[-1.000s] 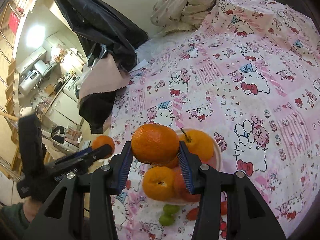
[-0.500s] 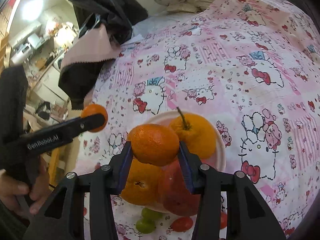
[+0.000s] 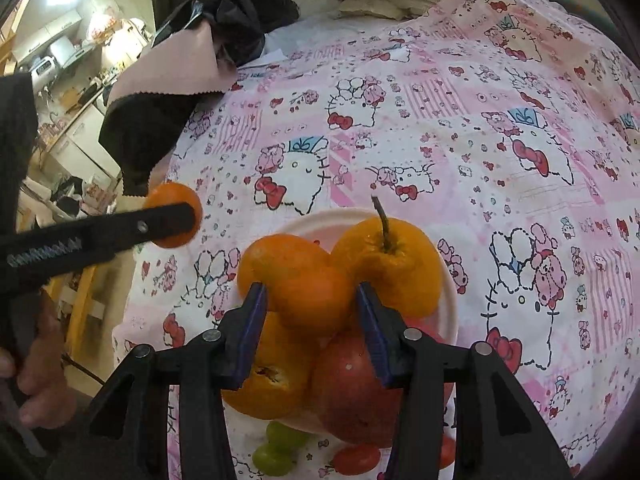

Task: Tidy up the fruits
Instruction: 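Lower the tangerines onto the plate and open both tools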

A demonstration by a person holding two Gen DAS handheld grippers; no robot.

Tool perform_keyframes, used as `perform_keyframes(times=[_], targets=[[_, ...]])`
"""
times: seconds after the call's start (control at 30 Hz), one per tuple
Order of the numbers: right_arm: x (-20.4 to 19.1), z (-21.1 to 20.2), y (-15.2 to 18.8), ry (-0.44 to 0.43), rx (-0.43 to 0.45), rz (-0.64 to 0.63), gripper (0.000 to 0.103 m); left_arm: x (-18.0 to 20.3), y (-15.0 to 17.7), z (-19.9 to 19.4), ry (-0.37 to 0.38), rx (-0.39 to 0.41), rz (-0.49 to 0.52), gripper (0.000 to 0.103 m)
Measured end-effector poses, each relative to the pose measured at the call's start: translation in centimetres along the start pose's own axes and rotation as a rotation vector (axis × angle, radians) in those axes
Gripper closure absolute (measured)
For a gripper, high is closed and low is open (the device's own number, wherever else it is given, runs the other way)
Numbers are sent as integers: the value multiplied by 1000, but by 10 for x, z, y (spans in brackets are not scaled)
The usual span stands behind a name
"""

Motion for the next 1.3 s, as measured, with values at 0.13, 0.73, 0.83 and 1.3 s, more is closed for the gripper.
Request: perform_keyframes(times=[0.13,0.73,0.83,1.3], targets=[[2,-5,-1,-10,7,14,42,4,3,2,-9,2,17,65],[25,-68,5,-43,42,146,10,10,0,4,5,-4,27,65],[33,-81,14,-29,36,147,10,15,-6,11,16,-23,12,65],[67,-85,16,-71,40,304,10,36,-32,79,86,-135,-60,65]])
Point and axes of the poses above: each gripper's, at about its wrist camera, not at the fingertips, and z roughly the way its jaws point, x to its right, y to its underside, the point moved 2 cm from there along z, roughly the way its jaws point, and after that the axes turned 4 degrees about z, right-handed, at the moved point
